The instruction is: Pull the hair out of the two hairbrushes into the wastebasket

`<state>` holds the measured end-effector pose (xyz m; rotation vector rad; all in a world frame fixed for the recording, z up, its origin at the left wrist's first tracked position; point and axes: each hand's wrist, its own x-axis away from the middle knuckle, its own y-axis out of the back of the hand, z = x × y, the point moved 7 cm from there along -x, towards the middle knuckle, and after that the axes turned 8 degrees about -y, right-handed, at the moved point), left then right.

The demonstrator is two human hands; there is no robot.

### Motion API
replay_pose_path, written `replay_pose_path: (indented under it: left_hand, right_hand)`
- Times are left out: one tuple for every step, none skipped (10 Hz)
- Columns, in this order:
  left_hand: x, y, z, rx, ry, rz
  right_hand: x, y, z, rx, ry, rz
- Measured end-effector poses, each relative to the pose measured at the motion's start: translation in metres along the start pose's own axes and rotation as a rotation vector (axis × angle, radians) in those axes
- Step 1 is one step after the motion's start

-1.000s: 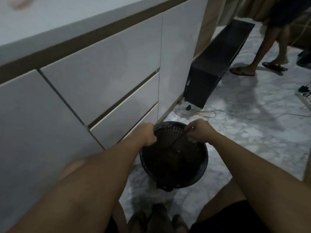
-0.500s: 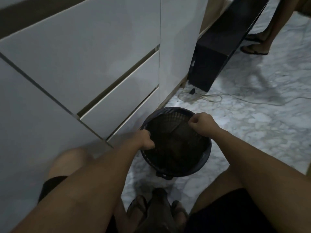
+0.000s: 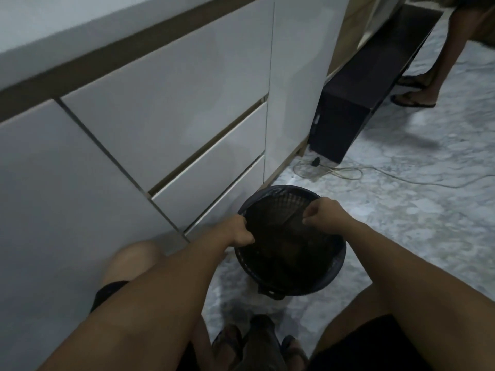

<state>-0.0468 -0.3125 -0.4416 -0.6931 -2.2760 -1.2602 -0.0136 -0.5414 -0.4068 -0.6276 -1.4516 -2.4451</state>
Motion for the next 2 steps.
replay_pose_path:
  left_hand:
    - [0.013, 0.025, 0.000, -0.078, -0.017, -0.039]
    - [0.030, 0.046, 0.006, -0.068, -0.006, -0.122]
  right_hand:
    - [0.002, -0.001, 0.010, 0.020, 0.005, 0.019]
    - [0.009, -0.001, 0.016, 0.039, 0.022, 0.023]
